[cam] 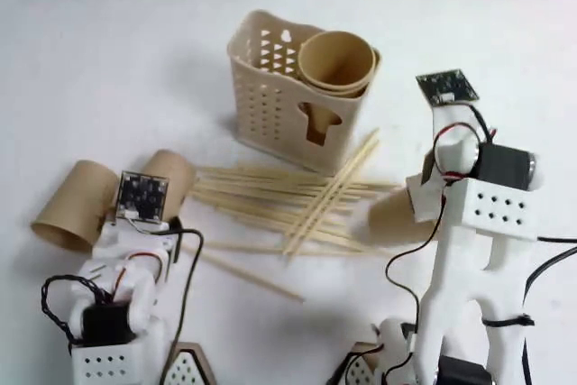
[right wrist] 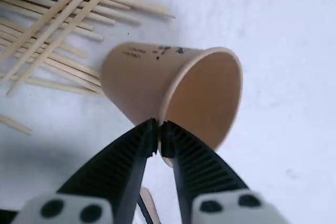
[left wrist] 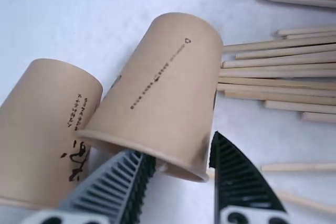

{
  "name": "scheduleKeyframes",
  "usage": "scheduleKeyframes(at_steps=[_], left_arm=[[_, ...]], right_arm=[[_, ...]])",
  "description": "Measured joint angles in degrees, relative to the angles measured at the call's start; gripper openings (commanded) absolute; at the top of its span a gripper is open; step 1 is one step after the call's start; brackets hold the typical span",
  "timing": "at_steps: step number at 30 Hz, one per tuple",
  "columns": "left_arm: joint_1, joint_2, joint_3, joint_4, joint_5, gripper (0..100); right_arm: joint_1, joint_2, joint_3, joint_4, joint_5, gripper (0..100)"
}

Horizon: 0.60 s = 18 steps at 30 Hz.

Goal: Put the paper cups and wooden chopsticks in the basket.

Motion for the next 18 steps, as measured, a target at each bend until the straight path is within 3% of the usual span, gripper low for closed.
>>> scheduleKeyframes(at_steps=[18], left_arm=[[0.0,0.0,0.0,0.0,0.0,18]], right_arm=[[-0.3,0.0,-28.8,2.0,2.9,1.9]])
